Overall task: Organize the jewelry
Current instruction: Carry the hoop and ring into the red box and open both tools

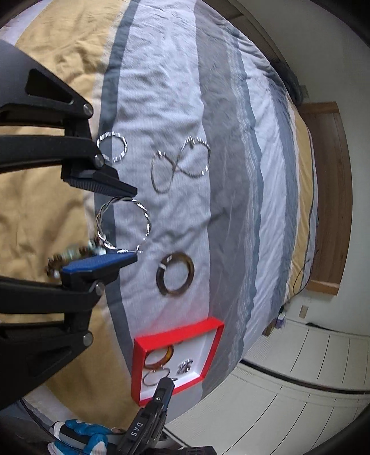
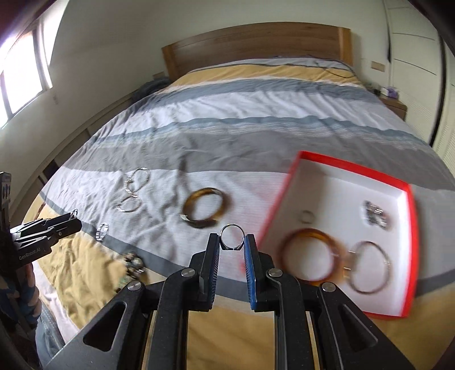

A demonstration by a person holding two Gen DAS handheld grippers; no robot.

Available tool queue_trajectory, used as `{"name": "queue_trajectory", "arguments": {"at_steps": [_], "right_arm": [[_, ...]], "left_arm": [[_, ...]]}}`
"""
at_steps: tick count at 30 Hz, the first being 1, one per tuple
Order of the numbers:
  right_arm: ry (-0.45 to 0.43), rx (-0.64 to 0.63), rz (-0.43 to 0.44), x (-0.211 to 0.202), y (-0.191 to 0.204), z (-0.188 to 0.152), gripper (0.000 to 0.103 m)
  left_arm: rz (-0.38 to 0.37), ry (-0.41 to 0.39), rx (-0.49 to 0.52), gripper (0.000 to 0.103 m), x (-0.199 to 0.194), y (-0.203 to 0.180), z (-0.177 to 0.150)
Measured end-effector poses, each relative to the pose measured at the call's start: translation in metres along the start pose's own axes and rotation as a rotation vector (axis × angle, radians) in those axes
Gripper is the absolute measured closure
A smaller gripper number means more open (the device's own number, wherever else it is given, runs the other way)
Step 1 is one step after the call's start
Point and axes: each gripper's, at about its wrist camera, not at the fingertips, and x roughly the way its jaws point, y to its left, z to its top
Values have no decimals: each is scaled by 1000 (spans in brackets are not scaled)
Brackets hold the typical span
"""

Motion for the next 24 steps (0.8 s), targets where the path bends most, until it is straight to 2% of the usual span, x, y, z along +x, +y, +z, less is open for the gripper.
{"name": "queue_trajectory", "arguments": {"at_steps": [6,13,19,24], "right_arm": [[6,59,-83,-15,-72,-11,86],[65,87,-121,7,-125,-28,86],[107,77,-118,29,-140,-31,86],[145,31,-123,42,-141,-31,85]], "left_arm": [[-105,16,131,66,31,-88,20],[-198,63,239,66,73,-167,28],[-215,117,301,66,110,-205,27],[-195,164,314,66,134,-214,22]]}}
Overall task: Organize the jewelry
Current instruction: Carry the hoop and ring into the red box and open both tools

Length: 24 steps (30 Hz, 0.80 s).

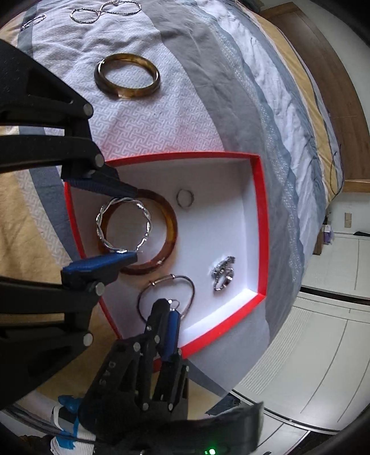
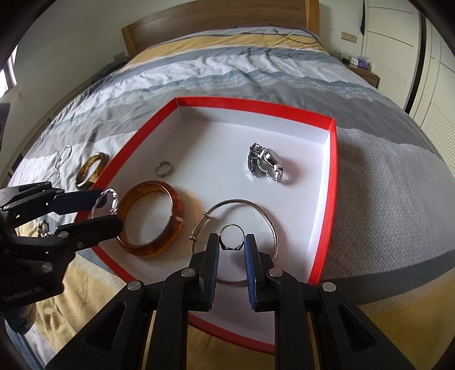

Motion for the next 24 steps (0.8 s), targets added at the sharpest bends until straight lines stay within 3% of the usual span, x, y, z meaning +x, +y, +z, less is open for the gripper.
{"name": "queue_trajectory", "arguments": {"at_steps": [6,24], "right_arm": [[18,-52,-10,3,4,-2,86],[32,-95,-60,-1,6,-10,83]], "left_arm": [[28,14,7,66,9,-1,-4],[-8,-21,-9,65,5,0,-13]]}}
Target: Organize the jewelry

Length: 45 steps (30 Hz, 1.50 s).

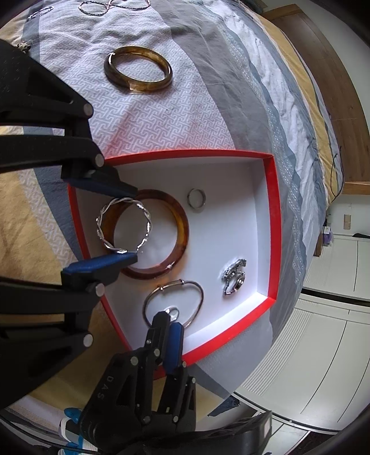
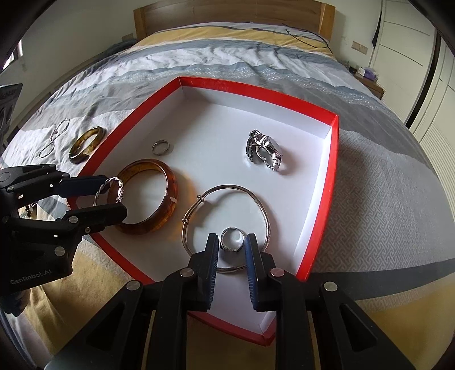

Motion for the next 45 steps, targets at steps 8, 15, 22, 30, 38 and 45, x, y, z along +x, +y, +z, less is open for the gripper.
{"name": "queue_trajectory", "arguments": {"at_steps": [8,15,22,30,38,45], "right_arm": [[-6,38,-14,-15,-4,-7,78],[-25,67,-22,-40,-7,-18,76],[-51,120,-22,-70,-7,-28,76],[-98,149,-18,-117,9,-42,71],[-140,152,-17,-160,33,-54,69],[-156,140,-13,-186,58,-64,68]], "left_arm": [[-15,3,-11,65,-9,0,-1],[-19,-5,-5,65,-27,-6,-3],[12,-30,17,65,-65,-18,-8],[83,-46,4,62,-126,-28,-26],[135,-74,-21,62,-178,-24,-53],[184,-105,-50,62,-222,-11,-77]]}}
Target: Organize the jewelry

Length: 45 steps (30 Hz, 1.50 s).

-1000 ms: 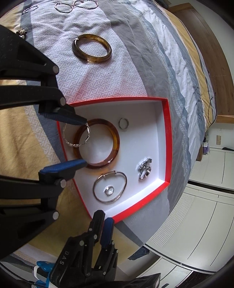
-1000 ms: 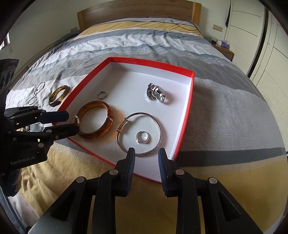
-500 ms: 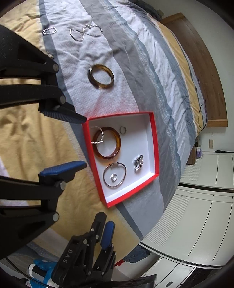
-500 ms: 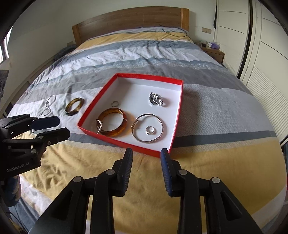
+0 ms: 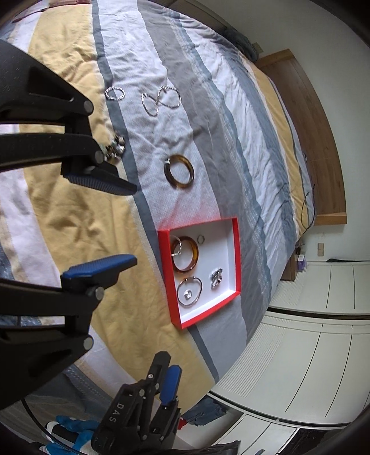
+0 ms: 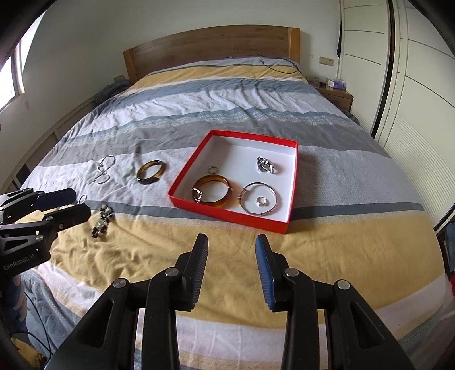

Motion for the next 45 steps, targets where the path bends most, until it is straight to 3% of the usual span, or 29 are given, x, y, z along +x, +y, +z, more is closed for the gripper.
{"name": "queue_trajectory", "arguments": {"at_steps": [22,34,45], "right_arm": [[-40,-81,67,-61,79,-25,68],[-53,-137,91,-74,111,-27,67],[-31,-189,114,-64,137,-25,64]], "left_arm": [[90,-98,-68,60,-107,43,-56],[113,-125,-115,58,-129,65,-72],[129,-95,-175,56,-120,93,-85]]}}
